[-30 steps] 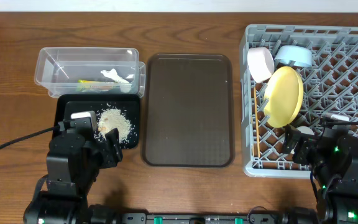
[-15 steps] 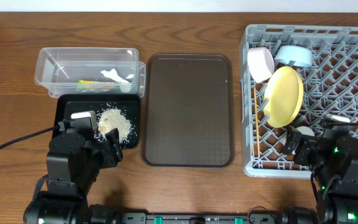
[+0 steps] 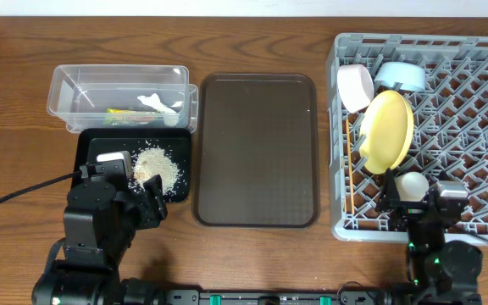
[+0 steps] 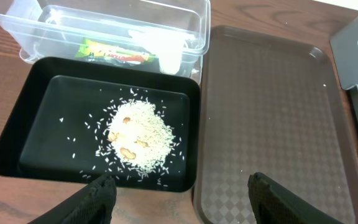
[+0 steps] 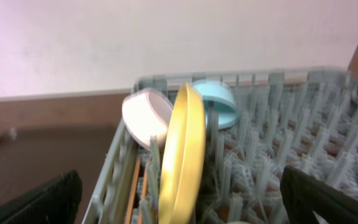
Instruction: Sort waste into correct bins and load items into the dishwasher rack
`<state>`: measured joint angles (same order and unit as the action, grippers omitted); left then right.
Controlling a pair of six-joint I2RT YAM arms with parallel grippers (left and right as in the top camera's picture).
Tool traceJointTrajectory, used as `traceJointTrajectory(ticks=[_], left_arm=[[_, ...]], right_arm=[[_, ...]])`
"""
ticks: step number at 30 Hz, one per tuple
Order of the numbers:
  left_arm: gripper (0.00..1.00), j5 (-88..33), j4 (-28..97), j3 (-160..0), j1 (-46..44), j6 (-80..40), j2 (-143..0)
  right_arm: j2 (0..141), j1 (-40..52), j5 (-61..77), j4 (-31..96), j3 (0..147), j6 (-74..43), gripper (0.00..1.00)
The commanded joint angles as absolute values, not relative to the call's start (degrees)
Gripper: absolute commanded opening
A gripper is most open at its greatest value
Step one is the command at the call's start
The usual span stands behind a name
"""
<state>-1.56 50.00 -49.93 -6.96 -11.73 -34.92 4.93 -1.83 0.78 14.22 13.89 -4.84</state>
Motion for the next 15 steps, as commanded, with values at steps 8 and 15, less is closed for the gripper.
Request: traceJointTrajectory(ticks=[8,15], left_arm=[[0.71,-2.0,50.1,-49.4,-7.1,-11.0,-34.8],[0.71,-2.0,50.1,-49.4,-7.1,-11.0,-34.8]], right_arm=[[0.3,-0.4,0.0,-2.2,1.6,-3.9,0.99],[0.4,-0.3,0.5,4.3,0.3,-3.1,0.99]])
